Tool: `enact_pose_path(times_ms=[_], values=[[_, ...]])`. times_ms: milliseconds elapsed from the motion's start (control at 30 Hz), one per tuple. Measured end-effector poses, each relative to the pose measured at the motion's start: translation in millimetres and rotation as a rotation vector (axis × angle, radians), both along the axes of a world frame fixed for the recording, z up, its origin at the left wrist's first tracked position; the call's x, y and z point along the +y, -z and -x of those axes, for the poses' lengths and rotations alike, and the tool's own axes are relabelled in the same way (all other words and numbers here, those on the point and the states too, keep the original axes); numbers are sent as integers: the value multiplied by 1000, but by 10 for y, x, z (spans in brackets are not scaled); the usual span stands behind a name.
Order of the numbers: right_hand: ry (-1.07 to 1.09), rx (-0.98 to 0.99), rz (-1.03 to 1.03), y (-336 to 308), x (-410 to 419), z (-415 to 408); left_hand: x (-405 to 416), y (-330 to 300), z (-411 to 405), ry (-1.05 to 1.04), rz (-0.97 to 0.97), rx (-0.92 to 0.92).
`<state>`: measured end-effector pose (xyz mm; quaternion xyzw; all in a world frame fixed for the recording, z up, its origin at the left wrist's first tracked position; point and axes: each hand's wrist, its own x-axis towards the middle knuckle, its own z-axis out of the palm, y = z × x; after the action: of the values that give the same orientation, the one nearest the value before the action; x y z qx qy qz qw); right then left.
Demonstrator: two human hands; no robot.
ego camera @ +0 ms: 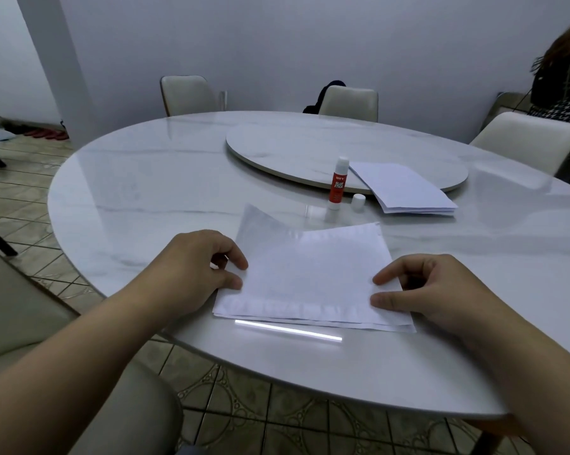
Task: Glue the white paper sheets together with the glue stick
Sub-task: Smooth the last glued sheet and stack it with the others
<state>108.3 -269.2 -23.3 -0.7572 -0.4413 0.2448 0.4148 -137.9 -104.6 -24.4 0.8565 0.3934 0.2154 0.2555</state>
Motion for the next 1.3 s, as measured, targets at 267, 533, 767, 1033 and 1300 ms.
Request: enact_pose_path(times_ms=[267, 533, 767, 1033, 1300], values=[[-20, 12, 12, 3, -19, -33, 5, 3, 4, 21, -8, -15], [-32, 64, 29, -9, -44, -61, -7, -32, -2, 31, -11, 25], [-35, 42, 40, -10, -33, -59, -12, -53, -13, 19, 25, 64], [169, -334, 35, -202, -13, 26, -27, -95, -126, 17, -115, 329], [-173, -678, 271, 173, 734, 543, -228, 189, -831, 62, -239, 335]])
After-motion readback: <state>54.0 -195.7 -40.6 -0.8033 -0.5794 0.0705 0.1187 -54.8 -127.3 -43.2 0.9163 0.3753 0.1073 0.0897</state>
